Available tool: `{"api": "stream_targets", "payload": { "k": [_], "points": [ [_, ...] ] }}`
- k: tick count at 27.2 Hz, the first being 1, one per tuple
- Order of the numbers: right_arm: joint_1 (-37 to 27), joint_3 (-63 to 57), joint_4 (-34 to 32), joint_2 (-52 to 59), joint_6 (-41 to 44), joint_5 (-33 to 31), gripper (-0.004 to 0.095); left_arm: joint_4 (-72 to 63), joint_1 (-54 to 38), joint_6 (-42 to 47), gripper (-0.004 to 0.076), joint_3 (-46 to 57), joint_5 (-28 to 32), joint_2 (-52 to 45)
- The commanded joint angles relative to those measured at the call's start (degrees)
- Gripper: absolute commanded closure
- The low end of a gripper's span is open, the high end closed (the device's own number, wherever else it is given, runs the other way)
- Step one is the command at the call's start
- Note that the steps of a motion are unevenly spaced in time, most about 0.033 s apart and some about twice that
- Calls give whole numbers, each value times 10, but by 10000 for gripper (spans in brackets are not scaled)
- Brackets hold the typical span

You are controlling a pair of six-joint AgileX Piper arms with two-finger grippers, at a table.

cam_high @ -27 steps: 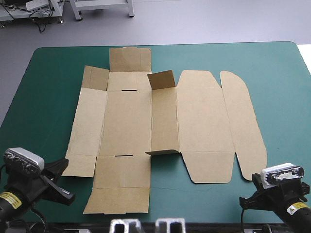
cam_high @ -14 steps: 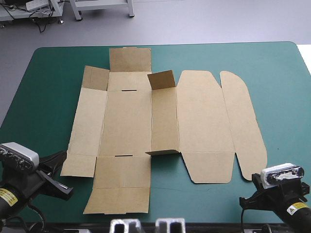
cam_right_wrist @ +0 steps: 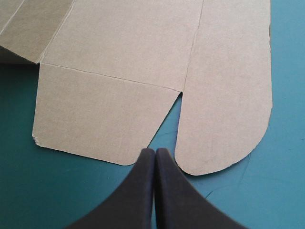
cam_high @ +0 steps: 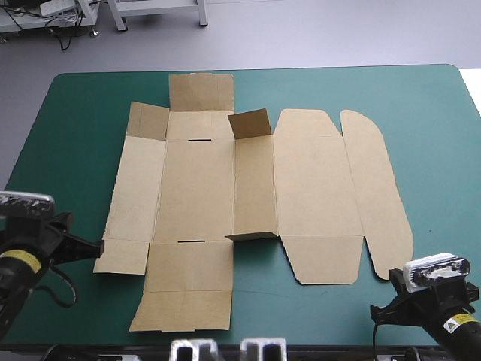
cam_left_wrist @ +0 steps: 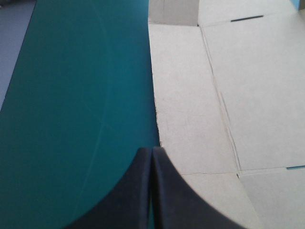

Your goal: Fold the box

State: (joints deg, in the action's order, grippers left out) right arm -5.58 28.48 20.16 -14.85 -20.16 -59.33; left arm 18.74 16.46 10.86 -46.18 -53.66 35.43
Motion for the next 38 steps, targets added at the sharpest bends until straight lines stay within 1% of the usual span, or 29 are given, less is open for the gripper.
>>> {"api": "stream_targets", "payload": {
  "k": [1, 6, 10, 14, 19, 22, 26, 27, 29, 30, 31, 33, 35, 36, 38],
  "points": [
    [-1, 13, 12, -7, -5, 30, 926, 22, 4, 32, 733, -19, 60, 83],
    [-1, 13, 12, -7, -5, 30, 926, 21, 4, 67, 733, -38, 103, 197],
    [-1, 13, 12, -7, -5, 30, 925, 10, 4, 73, 733, -83, 97, 287],
    [-1, 13, 12, -7, -5, 30, 925, -35, 4, 71, 733, -132, 92, 347],
    [-1, 13, 12, -7, -5, 30, 926, -54, 4, 61, 733, -169, 71, 384],
    [-1, 13, 12, -7, -5, 30, 925, -57, 4, 61, 732, -174, 53, 394],
    [-1, 13, 12, -7, -5, 30, 925, -67, 4, 59, 732, -174, 46, 396],
    [-1, 13, 12, -7, -5, 30, 926, -81, 4, 36, 727, -174, 46, 396],
    [-1, 13, 12, -7, -5, 30, 926, -98, 4, 22, 711, -174, 46, 396],
    [-1, 13, 12, -7, -5, 30, 926, -107, 4, 13, 691, -174, 46, 398],
    [-1, 13, 12, -7, -5, 30, 925, -115, 4, 11, 640, -174, 46, 402],
    [-1, 13, 12, -7, -5, 30, 925, -127, 4, 11, 566, -174, 44, 407],
    [-1, 13, 12, -7, -5, 30, 925, -132, 4, 11, 455, -174, 40, 413],
    [-1, 13, 12, -7, -5, 30, 926, -136, 4, 11, 356, -174, 32, 415],
    [-1, 13, 12, -7, -5, 30, 926, -140, 4, 18, 274, -174, 24, 415]
  ]
}}
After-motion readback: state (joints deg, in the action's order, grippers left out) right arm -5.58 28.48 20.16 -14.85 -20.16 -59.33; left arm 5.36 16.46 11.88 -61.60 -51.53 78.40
